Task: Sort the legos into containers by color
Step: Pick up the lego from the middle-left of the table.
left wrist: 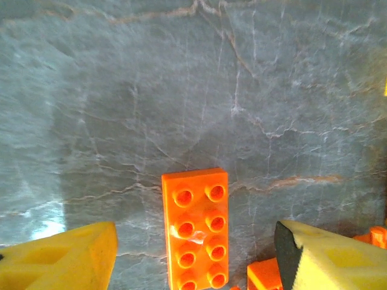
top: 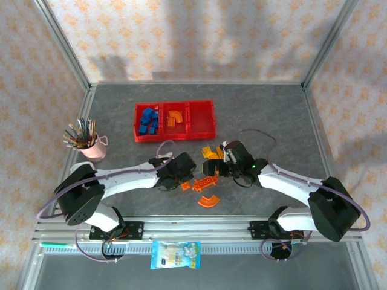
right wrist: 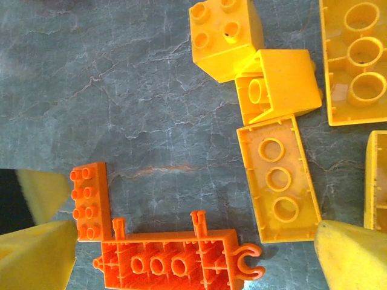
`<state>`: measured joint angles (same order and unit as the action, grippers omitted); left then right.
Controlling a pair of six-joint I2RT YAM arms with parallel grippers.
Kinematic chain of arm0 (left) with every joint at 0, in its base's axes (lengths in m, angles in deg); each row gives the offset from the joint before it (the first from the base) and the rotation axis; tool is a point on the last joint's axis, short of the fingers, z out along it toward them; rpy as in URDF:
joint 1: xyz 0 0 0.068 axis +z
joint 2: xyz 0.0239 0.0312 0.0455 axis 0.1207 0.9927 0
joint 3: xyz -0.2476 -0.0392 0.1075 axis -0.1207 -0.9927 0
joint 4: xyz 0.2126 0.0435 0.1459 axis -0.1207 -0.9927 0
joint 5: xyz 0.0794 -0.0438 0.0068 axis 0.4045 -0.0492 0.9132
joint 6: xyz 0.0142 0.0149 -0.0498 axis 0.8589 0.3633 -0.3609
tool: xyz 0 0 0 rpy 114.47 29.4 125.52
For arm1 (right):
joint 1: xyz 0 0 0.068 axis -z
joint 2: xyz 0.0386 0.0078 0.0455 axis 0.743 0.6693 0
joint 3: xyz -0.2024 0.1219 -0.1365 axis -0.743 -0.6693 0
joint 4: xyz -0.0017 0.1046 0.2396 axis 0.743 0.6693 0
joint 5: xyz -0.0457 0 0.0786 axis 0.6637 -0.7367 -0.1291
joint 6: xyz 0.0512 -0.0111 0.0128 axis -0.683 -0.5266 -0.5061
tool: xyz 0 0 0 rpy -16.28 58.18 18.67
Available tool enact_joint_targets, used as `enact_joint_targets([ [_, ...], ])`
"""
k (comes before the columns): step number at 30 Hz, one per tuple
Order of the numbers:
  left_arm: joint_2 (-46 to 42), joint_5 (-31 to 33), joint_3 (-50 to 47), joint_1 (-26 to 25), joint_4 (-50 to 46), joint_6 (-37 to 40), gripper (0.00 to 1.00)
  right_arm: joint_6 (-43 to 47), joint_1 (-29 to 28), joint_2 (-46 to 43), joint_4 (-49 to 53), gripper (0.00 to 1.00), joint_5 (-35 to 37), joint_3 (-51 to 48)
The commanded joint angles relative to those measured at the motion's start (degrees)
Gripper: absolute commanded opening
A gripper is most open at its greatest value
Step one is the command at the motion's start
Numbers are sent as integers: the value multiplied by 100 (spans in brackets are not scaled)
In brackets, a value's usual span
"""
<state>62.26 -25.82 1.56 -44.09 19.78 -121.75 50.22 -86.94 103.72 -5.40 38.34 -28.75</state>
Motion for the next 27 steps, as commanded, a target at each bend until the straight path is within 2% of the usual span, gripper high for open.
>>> enact_joint_targets([
  [1,335,-18,233,-56,161,-127,70,102,2,-95,-26,100,235,101],
  [11,816,7,425,-59,121,68,59,41,54,-150,-82,100,228,35],
  [27,776,15,452,-62,45,297,34,19,139,-97,-130,100,172,59],
])
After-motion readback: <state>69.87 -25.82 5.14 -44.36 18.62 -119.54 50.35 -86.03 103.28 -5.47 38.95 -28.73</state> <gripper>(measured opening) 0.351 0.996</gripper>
